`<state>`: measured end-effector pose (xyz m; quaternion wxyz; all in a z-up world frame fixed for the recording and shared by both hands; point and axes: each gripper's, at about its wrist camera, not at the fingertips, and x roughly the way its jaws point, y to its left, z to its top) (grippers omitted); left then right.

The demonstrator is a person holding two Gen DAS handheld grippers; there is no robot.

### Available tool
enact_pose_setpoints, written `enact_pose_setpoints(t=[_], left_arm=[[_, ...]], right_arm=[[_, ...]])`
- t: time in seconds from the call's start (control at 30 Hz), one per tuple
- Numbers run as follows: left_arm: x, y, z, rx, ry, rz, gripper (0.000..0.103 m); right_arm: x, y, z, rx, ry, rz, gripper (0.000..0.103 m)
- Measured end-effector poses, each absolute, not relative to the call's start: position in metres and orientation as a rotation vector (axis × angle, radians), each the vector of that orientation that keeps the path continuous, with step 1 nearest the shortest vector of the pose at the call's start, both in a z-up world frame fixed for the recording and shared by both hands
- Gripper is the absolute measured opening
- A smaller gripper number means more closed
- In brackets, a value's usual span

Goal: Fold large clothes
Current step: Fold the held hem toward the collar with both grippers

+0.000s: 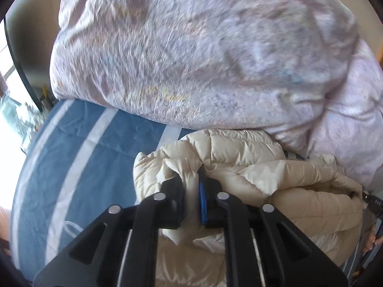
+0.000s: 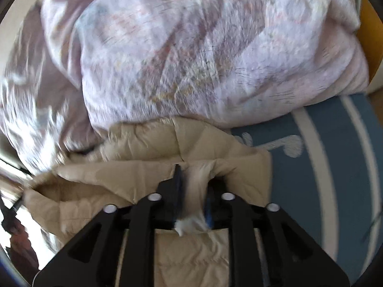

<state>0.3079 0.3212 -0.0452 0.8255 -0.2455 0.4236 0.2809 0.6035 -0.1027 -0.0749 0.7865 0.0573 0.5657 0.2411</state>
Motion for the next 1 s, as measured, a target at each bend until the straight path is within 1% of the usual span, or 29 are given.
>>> enact_pose_setpoints(t=[0.03, 0.07, 0.13, 0.17, 0.23, 0.33, 0.43, 0.6, 0.73, 1.0], left_arm=[[0.309, 0.327, -0.046, -0.550, 0.882, 0.594, 0.028], [0.308, 0.330, -0.045, -0.568, 0.865, 0.595, 0.034], [0.305, 0.339, -0.038, -0.593, 0.814, 0.615, 0.069], [0.304, 0.344, -0.030, -0.586, 0.776, 0.638, 0.074], [0.303, 0.350, -0.019, -0.583, 0.752, 0.649, 0.075], [0.299, 0.347, -0.011, -0.568, 0.741, 0.655, 0.075], [0.295, 0.326, -0.013, -0.527, 0.741, 0.642, 0.075], [0.307, 0.288, -0.034, -0.388, 0.774, 0.648, 0.075], [0.328, 0.280, -0.064, -0.355, 0.829, 0.659, 0.075], [0.344, 0.293, -0.094, -0.322, 0.851, 0.711, 0.076]], right_arm=[[0.610, -0.105, -0.076, 0.186, 1.230, 0.534, 0.041], [0.615, -0.108, -0.075, 0.247, 1.230, 0.548, 0.054], [0.620, -0.113, -0.067, 0.308, 1.203, 0.562, 0.063], [0.622, -0.114, -0.063, 0.316, 1.189, 0.562, 0.067], [0.623, -0.118, -0.049, 0.313, 1.135, 0.556, 0.073], [0.614, -0.120, -0.032, 0.281, 1.072, 0.574, 0.073], [0.589, -0.110, -0.030, 0.178, 1.039, 0.615, 0.073], [0.551, -0.078, -0.055, -0.058, 1.002, 0.620, 0.072], [0.546, -0.057, -0.080, -0.204, 0.947, 0.526, 0.072], [0.557, -0.053, -0.112, -0.239, 0.929, 0.414, 0.072]])
